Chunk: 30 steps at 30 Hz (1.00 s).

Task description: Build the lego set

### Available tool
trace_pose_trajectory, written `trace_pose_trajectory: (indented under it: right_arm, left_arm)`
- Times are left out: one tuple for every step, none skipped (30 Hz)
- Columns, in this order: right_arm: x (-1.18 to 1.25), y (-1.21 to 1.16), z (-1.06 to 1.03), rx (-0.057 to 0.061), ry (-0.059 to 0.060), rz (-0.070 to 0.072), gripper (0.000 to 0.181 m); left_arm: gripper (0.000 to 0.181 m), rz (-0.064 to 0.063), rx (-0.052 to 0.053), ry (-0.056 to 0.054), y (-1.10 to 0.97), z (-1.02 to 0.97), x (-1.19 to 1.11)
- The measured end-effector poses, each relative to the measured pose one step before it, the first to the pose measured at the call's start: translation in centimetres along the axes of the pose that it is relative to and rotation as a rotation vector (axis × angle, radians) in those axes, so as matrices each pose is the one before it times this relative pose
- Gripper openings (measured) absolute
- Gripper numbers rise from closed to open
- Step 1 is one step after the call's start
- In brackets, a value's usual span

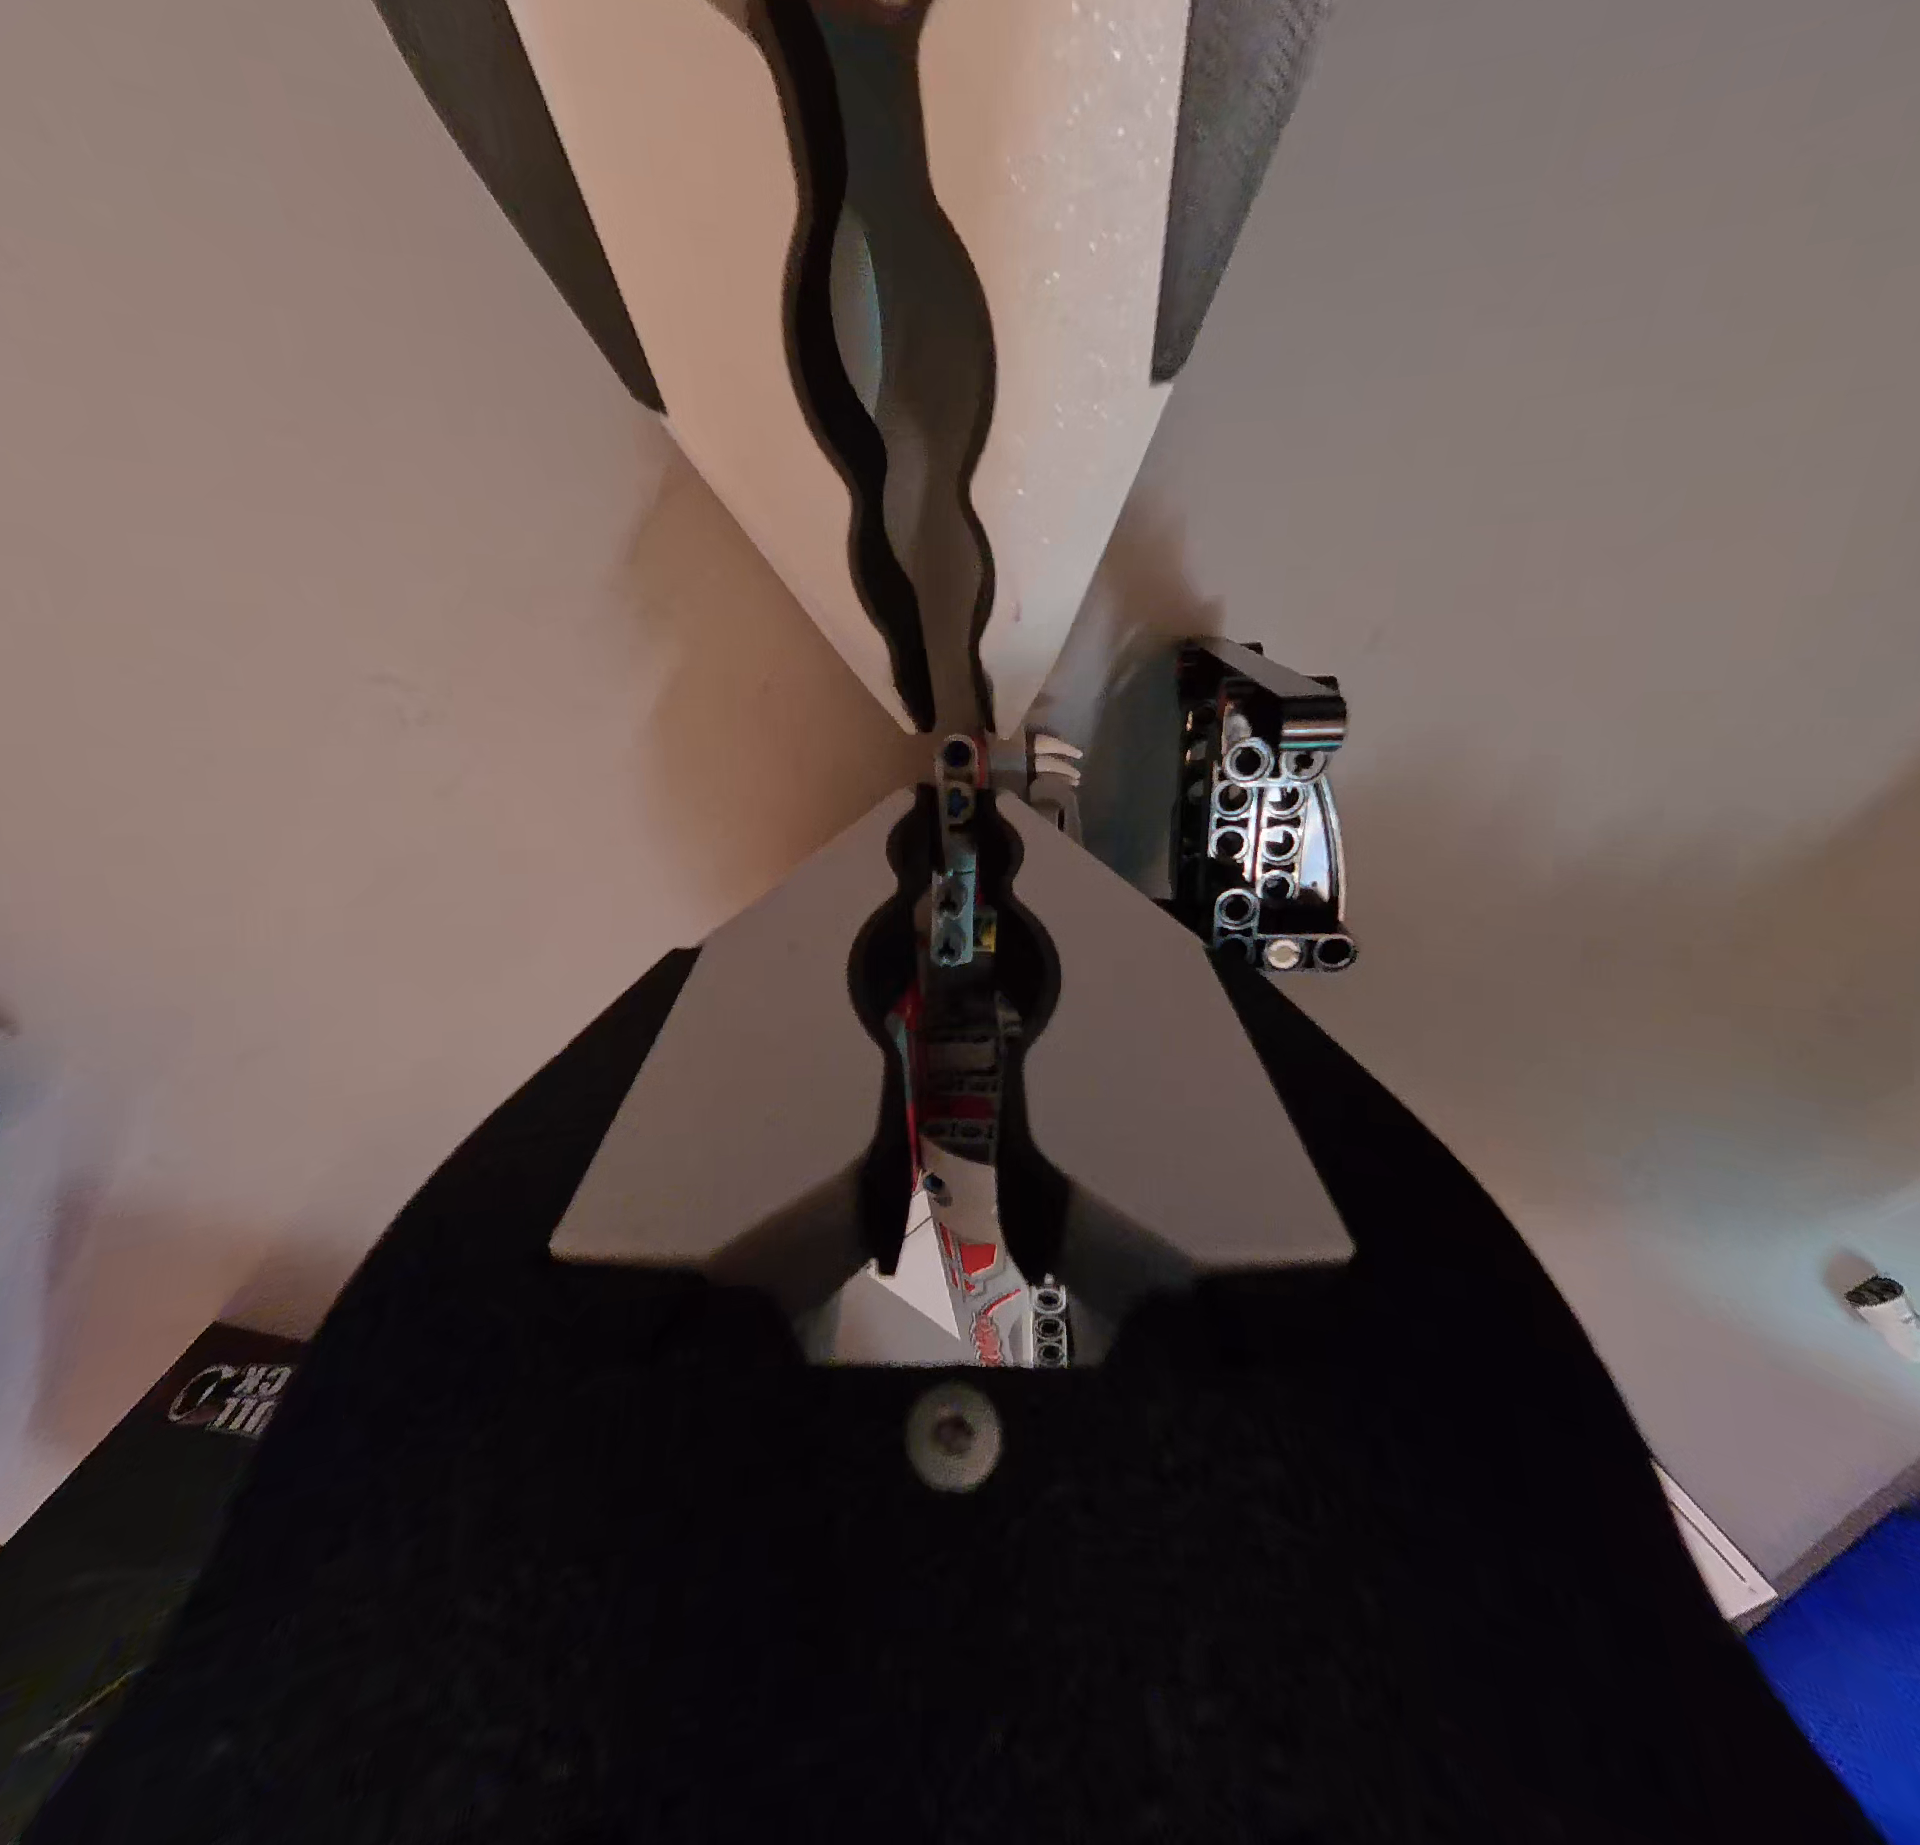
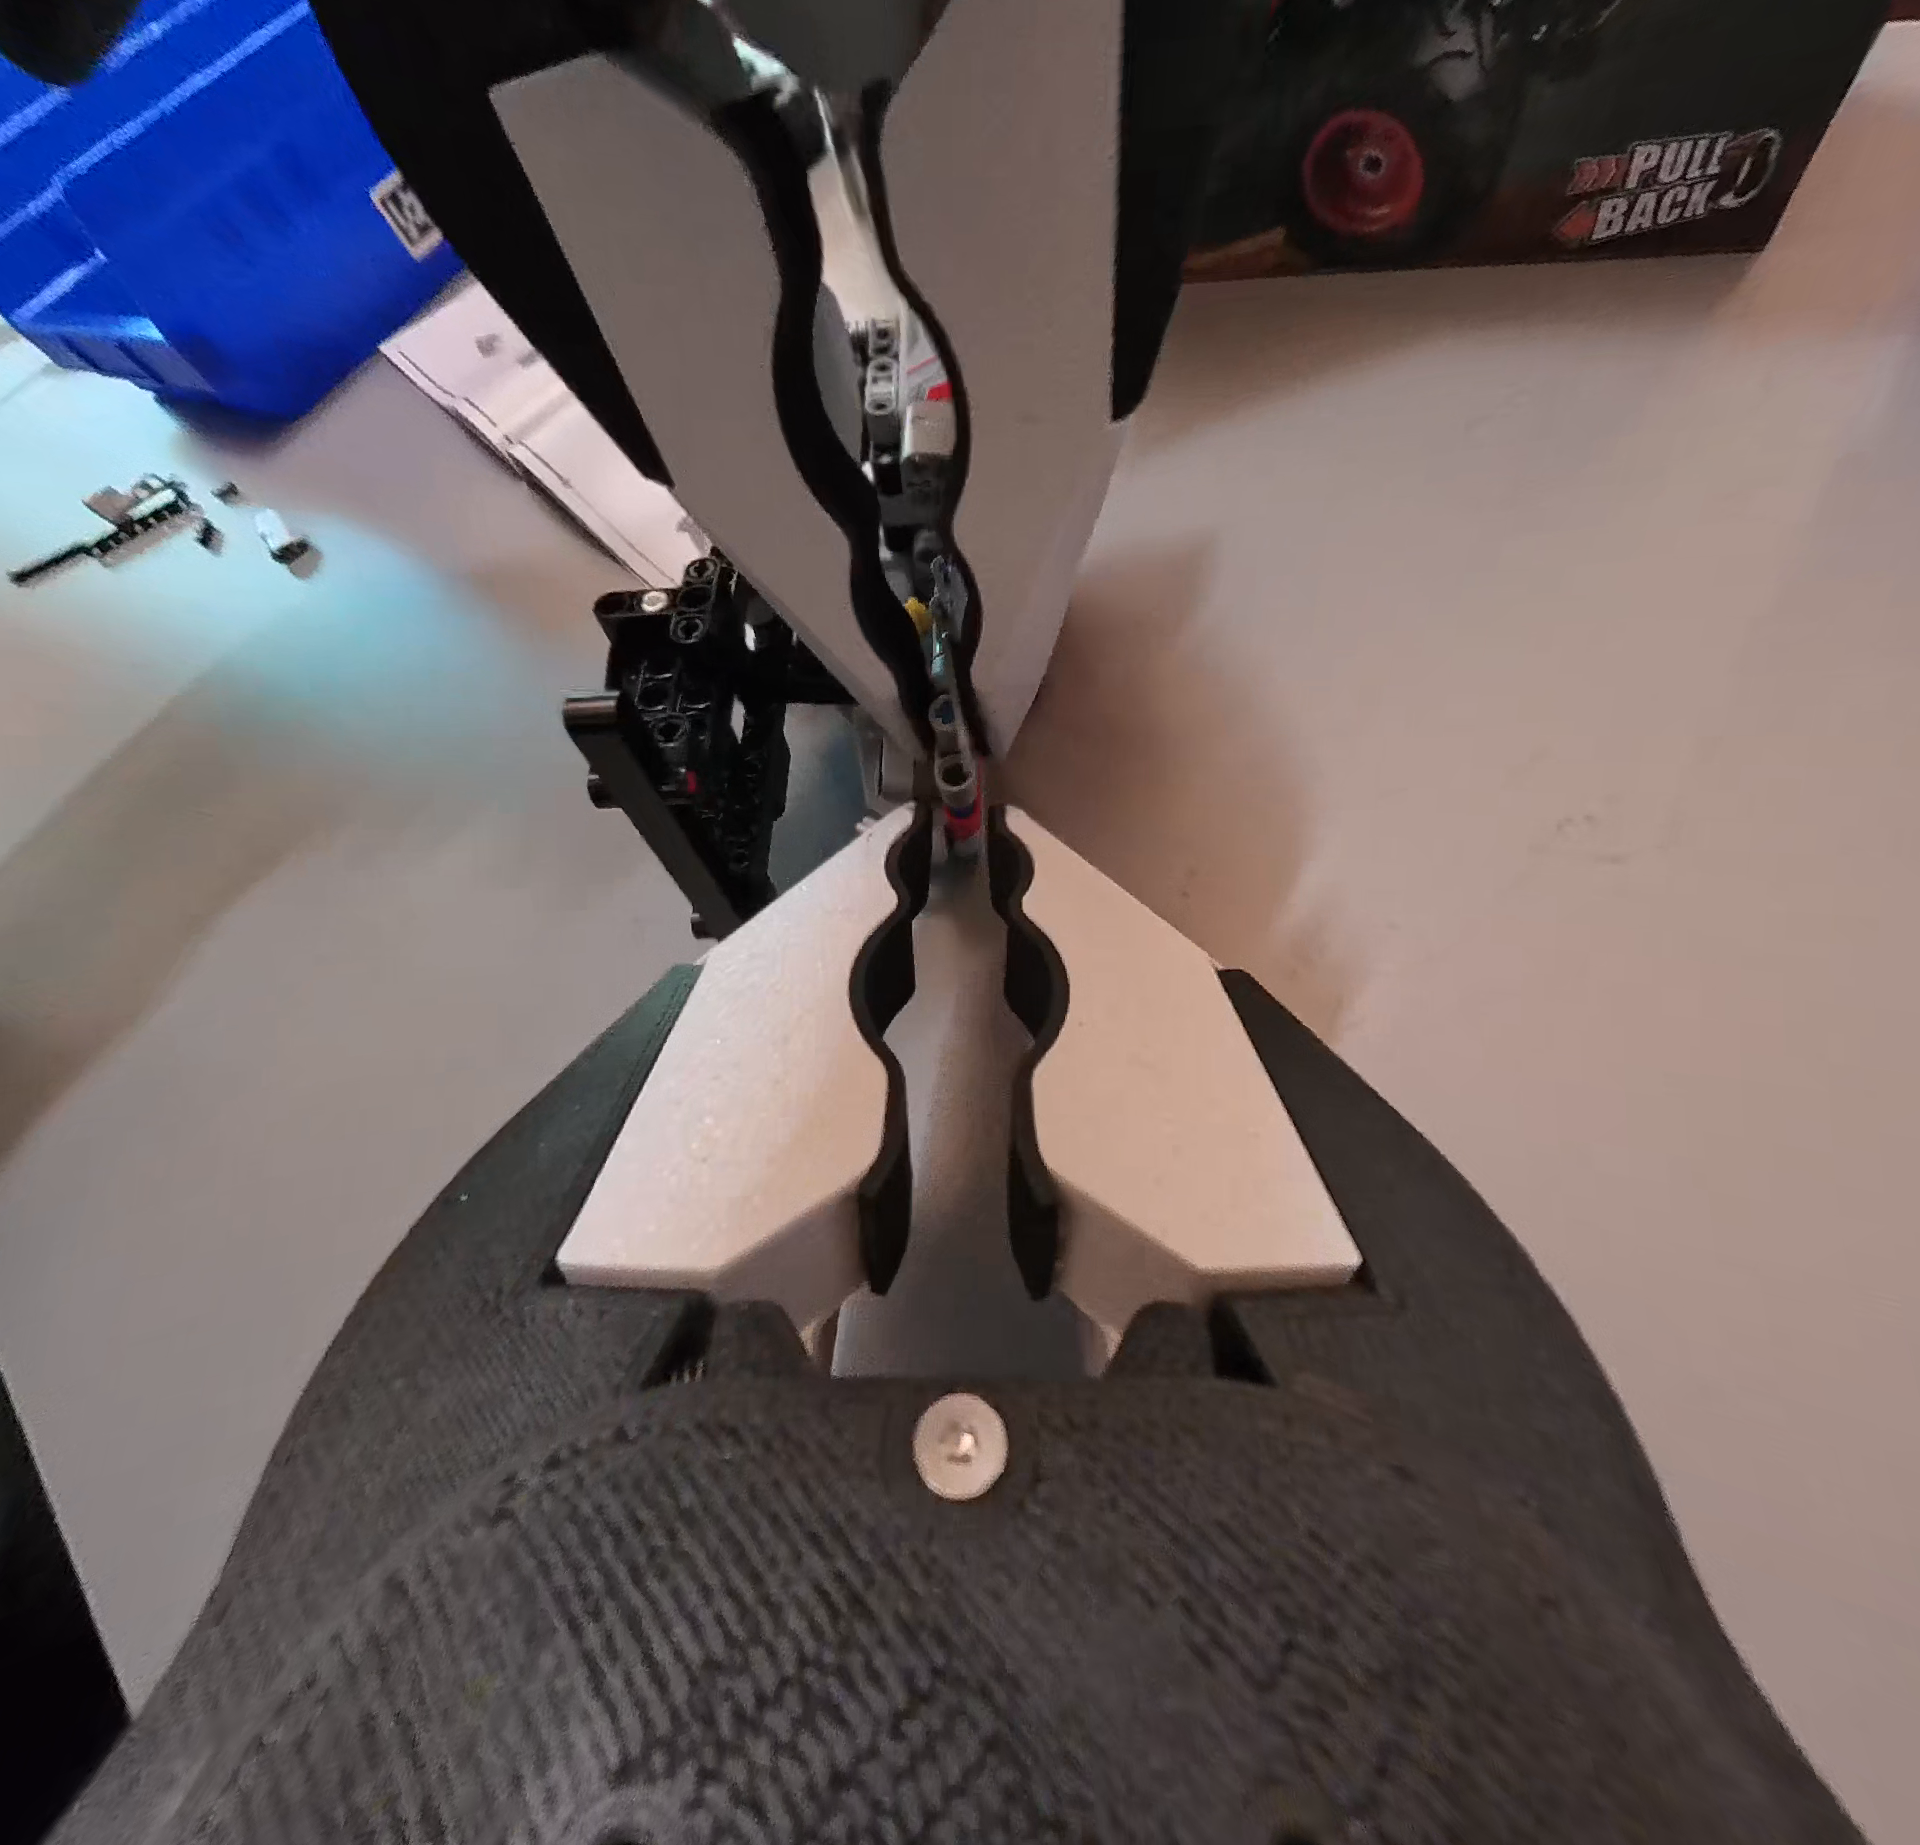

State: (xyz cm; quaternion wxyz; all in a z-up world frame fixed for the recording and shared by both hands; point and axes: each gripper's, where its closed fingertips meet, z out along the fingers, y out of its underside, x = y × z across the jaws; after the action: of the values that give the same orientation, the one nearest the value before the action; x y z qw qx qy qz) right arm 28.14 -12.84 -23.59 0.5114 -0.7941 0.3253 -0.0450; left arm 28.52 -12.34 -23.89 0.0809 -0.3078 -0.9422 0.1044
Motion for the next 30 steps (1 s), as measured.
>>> trace_pose_trajectory:
  right_arm:
    - [0.019, 0.179, 0.186, -0.0160, 0.0109, -0.0120, 0.010]
    - [0.034, -0.070, 0.176, -0.0023, 0.0115, -0.0173, 0.013]
    - [-0.278, -0.452, 0.053, 0.0235, -0.0043, -0.0236, 0.012]
    - [0.055, -0.423, -0.051, 0.0259, 0.0170, -0.0113, 0.009]
    - [0.184, -0.031, -0.036, 0.0029, 0.0199, -0.0050, 0.006]
    - [-0.010, 0.025, 0.014, -0.0011, 0.0013, -0.0024, 0.006]
    - [0.002, -0.005, 0.006, 0.0002, -0.0024, 0.0032, 0.006]
    - [0.012, -0.005, 0.005, 0.0001, -0.0018, 0.0032, 0.006]
    - [0.032, 0.014, 0.002, -0.0004, 0.0024, 0.0004, 0.007]
    - [-0.025, 0.014, 0.035, -0.0018, 0.0013, -0.0038, 0.006]
    - [0.018, 0.022, 0.035, -0.0019, 0.0061, -0.0055, 0.006]
    - [0.001, 0.030, 0.020, -0.0016, 0.0030, -0.0034, 0.006]
    - [0.001, 0.027, 0.032, -0.0020, -0.0027, 0.0031, 0.006]
    - [-0.006, 0.025, 0.042, -0.0024, -0.0031, 0.0036, 0.007]
    - [0.052, 0.012, 0.010, -0.0004, 0.0018, 0.0028, 0.007]
    - [0.018, -0.009, 0.001, 0.0006, 0.0006, 0.0006, 0.007]
    - [-0.027, -0.014, 0.020, 0.0009, -0.0006, -0.0020, 0.007]
    - [-0.004, 0.004, 0.007, -0.0001, 0.0040, -0.0046, 0.007]
    - [0.001, 0.017, 0.006, -0.0013, 0.0046, -0.0051, 0.007]
    - [-0.012, 0.010, 0.005, -0.0005, 0.0010, -0.0023, 0.007]
    - [0.002, -0.002, 0.004, -0.0001, -0.0003, 0.0003, 0.007]
    - [0.003, 0.003, -0.008, 0.0000, 0.0000, 0.0005, 0.007]
    - [0.007, 0.005, 0.004, -0.0002, 0.0016, -0.0018, 0.007]
    - [-0.011, 0.011, 0.001, -0.0003, 0.0013, -0.0028, 0.007]
    - [-0.013, -0.006, -0.002, 0.0002, 0.0009, -0.0017, 0.006]
    - [0.010, -0.001, -0.003, 0.0000, -0.0001, 0.0004, 0.007]
    - [0.002, 0.000, 0.008, -0.0001, -0.0018, 0.0024, 0.007]
    - [-0.001, 0.007, -0.004, -0.0001, -0.0021, 0.0022, 0.007]
    - [-0.010, 0.000, -0.004, -0.0001, -0.0013, 0.0008, 0.007]
    - [-0.007, 0.004, 0.002, -0.0002, 0.0001, -0.0008, 0.006]
  left_arm:
    - [0.005, 0.0004, -0.0048, -0.0016, 0.002, 0.006, 0.005]
    - [0.005, -0.0008, -0.0047, 0.0004, 0.000, 0.004, 0.005]
    - [0.005, 0.0002, -0.0043, 0.0024, 0.006, 0.011, -0.003]
    - [0.005, 0.0009, -0.0039, 0.0030, 0.000, 0.004, 0.014]
    - [0.005, 0.0004, -0.0025, 0.0016, 0.000, 0.008, -0.012]
    - [0.005, -0.0013, -0.0007, 0.0009, 0.002, 0.005, 0.002]
    - [0.005, -0.0005, 0.0012, -0.0013, 0.007, 0.005, 0.004]
    - [0.005, -0.0016, 0.0029, -0.0024, -0.008, -0.006, -0.005]
    - [0.005, -0.0032, 0.0036, -0.0025, -0.010, 0.006, -0.004]
    - [0.005, -0.0023, 0.0038, -0.0032, 0.003, 0.005, -0.008]
    - [0.005, -0.0024, 0.0051, -0.0022, 0.002, 0.007, -0.018]
    - [0.005, -0.0057, 0.0082, 0.0009, -0.013, 0.005, -0.013]
    - [0.005, -0.0109, 0.0091, 0.0037, 0.003, -0.003, 0.000]
    - [0.005, -0.0145, 0.0099, 0.0044, 0.019, 0.020, -0.002]
    - [0.005, -0.0137, 0.0114, 0.0019, -0.012, 0.000, -0.042]
    - [0.006, -0.0084, 0.0091, -0.0005, -0.008, -0.002, -0.037]
    - [0.006, -0.0027, 0.0034, -0.0041, 0.028, -0.035, 0.012]
    - [0.006, -0.0007, -0.0002, -0.0120, 0.031, -0.058, -0.021]
    - [0.006, -0.0039, -0.0020, -0.0180, 0.041, -0.127, -0.042]
    - [0.007, -0.0079, -0.0010, -0.0218, 0.032, -0.261, -0.069]
    - [0.008, -0.0099, 0.0020, -0.0242, 0.003, -0.468, -0.106]
    - [0.009, -0.0162, 0.0014, -0.0309, 0.010, -0.646, -0.215]
    - [0.009, -0.0268, 0.0000, -0.0373, 0.031, -0.754, -0.316]
    - [0.008, -0.0324, -0.0024, -0.0269, 0.072, -0.749, -0.168]
    - [0.008, -0.0412, -0.0122, -0.0247, 0.235, -0.647, -0.086]
    - [0.007, -0.0518, -0.0267, -0.0237, 0.443, -0.458, -0.048]
    - [0.007, -0.0610, -0.0345, -0.0197, 0.558, -0.221, 0.017]
    - [0.009, -0.0721, -0.0264, -0.0160, 0.446, -0.017, 0.010]
    - [0.007, -0.0828, -0.0071, -0.0061, 0.149, 0.125, 0.078]
    - [0.004, -0.0812, 0.0105, 0.0192, -0.114, 0.186, 0.369]
